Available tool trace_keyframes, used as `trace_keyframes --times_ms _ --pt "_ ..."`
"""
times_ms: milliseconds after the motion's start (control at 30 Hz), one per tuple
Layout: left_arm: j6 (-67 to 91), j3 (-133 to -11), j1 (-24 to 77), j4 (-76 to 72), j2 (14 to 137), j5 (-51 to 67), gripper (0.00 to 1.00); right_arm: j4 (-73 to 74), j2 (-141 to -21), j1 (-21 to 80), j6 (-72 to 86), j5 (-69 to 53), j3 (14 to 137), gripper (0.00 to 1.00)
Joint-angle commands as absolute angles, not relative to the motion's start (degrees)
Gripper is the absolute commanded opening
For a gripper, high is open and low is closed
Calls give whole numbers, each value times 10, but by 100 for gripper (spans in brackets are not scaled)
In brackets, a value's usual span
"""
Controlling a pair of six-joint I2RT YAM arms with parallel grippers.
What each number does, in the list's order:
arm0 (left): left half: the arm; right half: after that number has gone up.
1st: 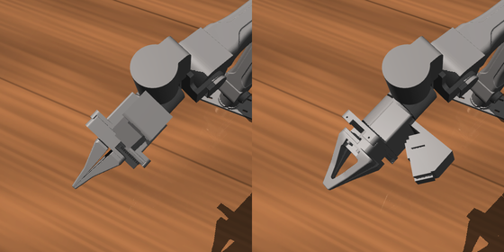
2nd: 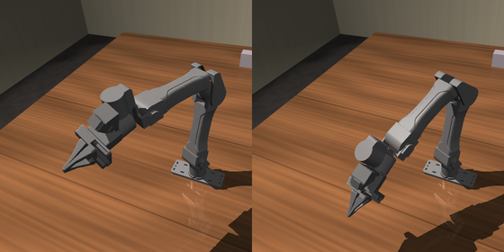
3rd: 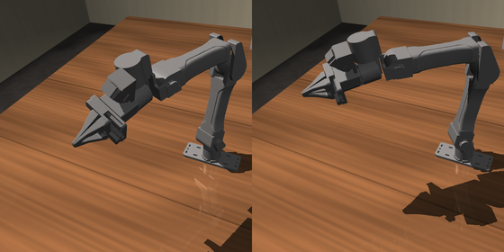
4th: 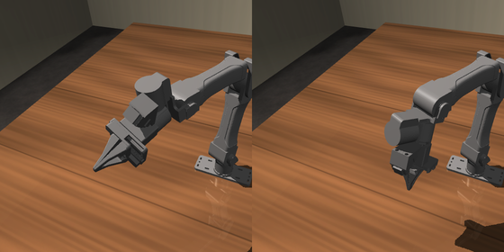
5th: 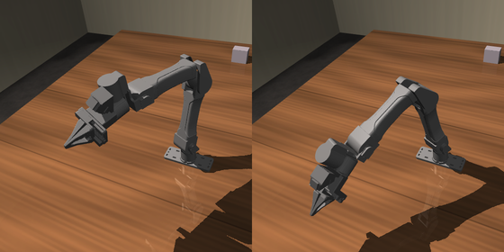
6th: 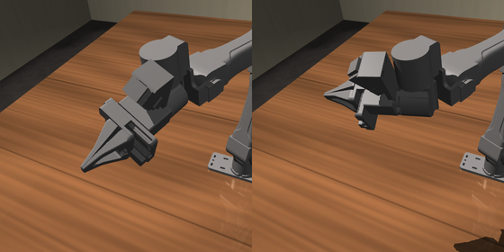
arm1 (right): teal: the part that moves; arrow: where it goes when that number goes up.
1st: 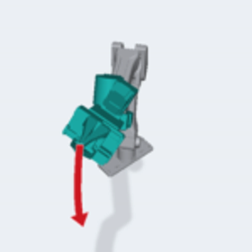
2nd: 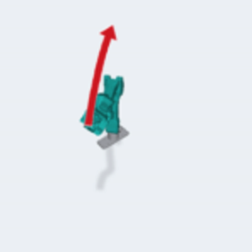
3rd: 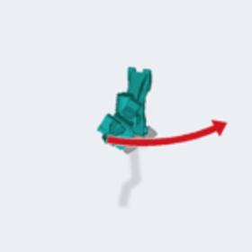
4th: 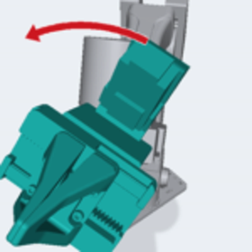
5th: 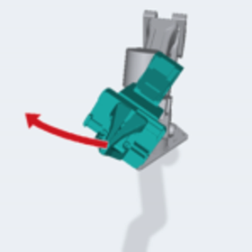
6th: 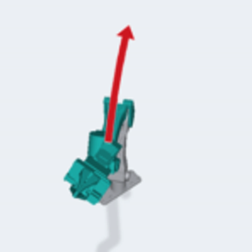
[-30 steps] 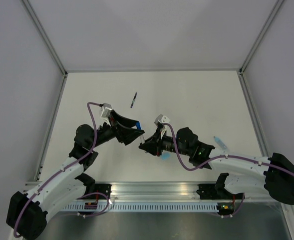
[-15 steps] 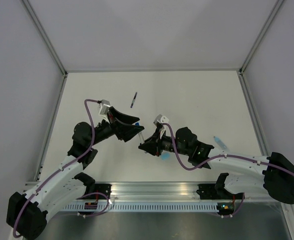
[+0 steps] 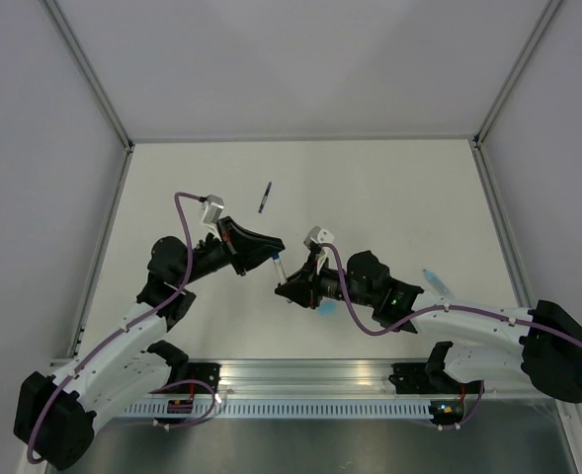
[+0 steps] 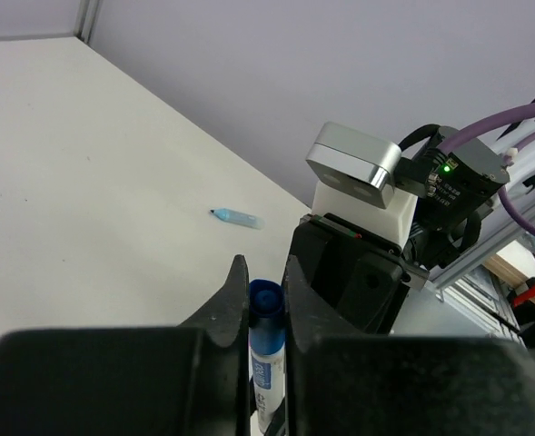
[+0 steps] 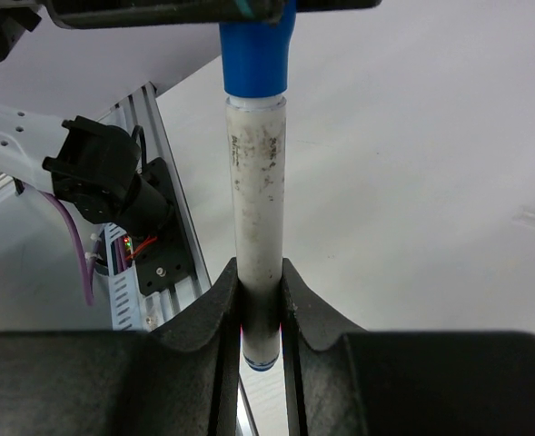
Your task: Insert the pens into the pen caps
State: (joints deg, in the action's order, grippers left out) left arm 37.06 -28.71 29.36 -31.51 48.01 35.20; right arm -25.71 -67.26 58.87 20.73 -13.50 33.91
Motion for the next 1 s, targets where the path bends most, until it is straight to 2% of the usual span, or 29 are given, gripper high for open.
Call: trace_keyframes --times_ms 0,100,300,467,667,967 --pt "370 -297 295 -319 501 388 2 -278 -663 587 206 -139 359 0" --pt "397 -274 296 -362 519 418 2 -288 -643 587 203 -125 347 0" --pt "443 -245 297 -434 554 452 2 -295 -582 587 168 -23 343 0" --pt "447 -233 301 -452 561 452 2 -263 -565 583 139 38 384 0" --pt "459 -217 316 -474 561 445 2 -262 -617 569 123 32 452 0" --pt "399 -238 342 -393 579 391 2 -255 -650 519 117 2 532 0"
